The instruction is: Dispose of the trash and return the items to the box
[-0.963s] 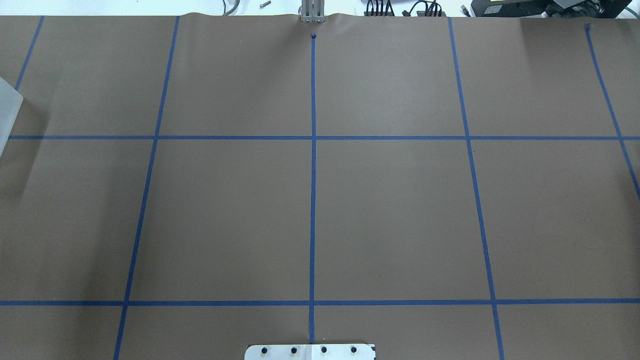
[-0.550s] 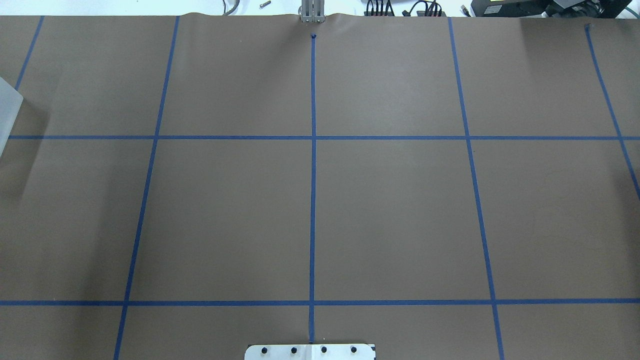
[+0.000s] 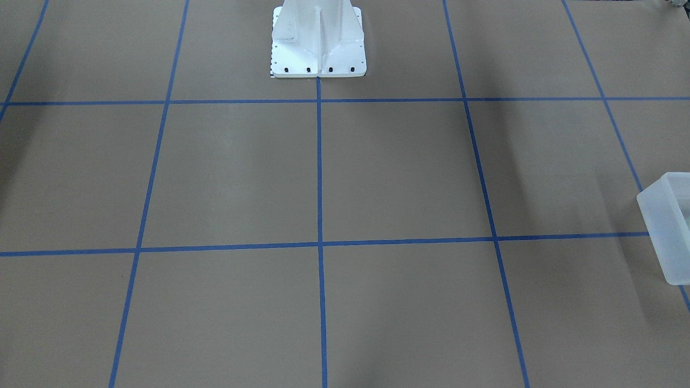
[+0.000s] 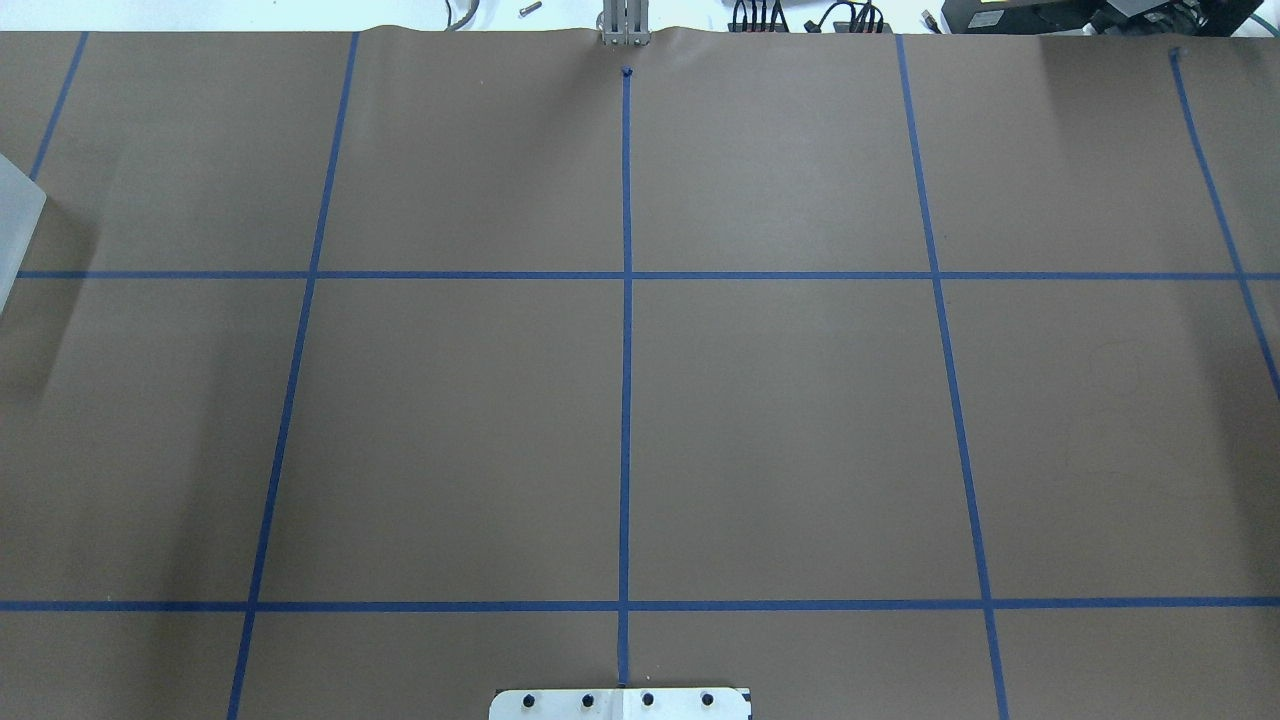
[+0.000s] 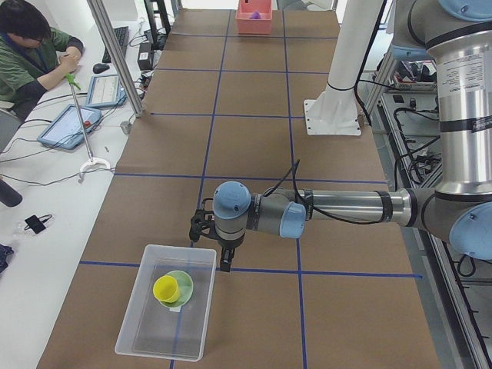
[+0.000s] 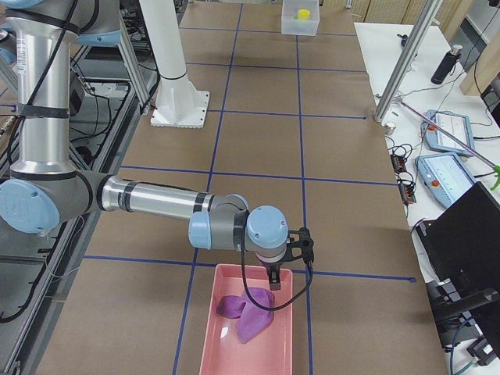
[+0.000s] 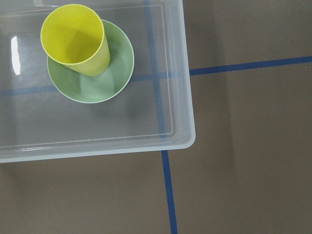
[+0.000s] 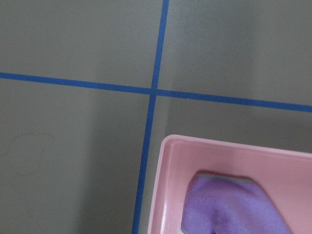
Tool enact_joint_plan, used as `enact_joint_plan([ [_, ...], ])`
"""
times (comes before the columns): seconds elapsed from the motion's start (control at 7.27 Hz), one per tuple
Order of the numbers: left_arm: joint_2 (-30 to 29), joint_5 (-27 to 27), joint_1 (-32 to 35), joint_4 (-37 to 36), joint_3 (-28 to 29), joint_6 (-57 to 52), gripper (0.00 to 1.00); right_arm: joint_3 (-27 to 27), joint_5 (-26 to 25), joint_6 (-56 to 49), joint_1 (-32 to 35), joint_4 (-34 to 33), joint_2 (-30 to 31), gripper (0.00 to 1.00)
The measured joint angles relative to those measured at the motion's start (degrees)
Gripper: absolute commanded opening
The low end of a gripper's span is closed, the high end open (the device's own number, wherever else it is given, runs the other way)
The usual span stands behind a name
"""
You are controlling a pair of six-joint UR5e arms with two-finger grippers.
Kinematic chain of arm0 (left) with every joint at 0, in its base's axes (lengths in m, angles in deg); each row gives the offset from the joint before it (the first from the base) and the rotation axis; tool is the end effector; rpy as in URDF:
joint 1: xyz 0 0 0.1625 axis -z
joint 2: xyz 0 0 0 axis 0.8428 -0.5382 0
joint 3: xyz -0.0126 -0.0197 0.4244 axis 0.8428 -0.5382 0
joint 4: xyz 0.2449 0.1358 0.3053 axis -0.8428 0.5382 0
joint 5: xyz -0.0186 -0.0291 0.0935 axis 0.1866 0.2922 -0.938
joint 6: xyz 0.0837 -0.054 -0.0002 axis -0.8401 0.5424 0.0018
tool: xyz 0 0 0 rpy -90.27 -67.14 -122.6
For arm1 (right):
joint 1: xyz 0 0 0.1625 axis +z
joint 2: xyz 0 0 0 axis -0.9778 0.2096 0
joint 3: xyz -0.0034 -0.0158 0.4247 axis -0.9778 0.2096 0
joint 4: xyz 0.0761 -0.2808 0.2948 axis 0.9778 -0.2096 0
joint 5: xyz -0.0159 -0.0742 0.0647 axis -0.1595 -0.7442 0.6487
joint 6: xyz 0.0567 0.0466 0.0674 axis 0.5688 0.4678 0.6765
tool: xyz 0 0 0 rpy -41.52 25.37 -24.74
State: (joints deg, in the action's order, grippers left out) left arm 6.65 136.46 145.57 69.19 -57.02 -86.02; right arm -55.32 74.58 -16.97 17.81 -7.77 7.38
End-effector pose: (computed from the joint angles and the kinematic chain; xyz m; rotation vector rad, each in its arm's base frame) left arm -0.0467 -0.4309 0.6377 0.1295 0.8184 0.0737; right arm 0.1048 -0.4448 0.6593 0.1060 -0.8192 -0.0628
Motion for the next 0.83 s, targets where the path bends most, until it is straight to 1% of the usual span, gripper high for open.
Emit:
enact_joint_plan([
  [0.14, 0.02, 0.0, 0.0, 0.0, 0.05, 0.0, 0.99, -4.65, -4.49, 0.0, -0.49, -7.06, -0.05, 1.0],
  [0.28, 0.03, 0.0, -0.02, 0.0, 0.1, 0.0, 0.99, -8.44, -7.78, -0.12, -0.62, -11.34, 0.4, 1.0],
  [0.41, 0.07, 0.0, -0.03, 0.0, 0.14, 0.0, 0.99, -10.26, -9.34, -0.23, -0.58, -13.02, 1.14, 1.0],
  [0.55, 0.18, 0.0, -0.03, 0.0, 0.16, 0.0, 0.99, -10.78, -9.87, -0.13, -0.56, -13.53, 1.61, 1.0],
  [0.83, 0.42, 0.0, -0.05, 0.0, 0.21, -0.01, 0.99, -11.22, -7.73, -0.26, -0.53, -13.69, 2.16, 1.0],
])
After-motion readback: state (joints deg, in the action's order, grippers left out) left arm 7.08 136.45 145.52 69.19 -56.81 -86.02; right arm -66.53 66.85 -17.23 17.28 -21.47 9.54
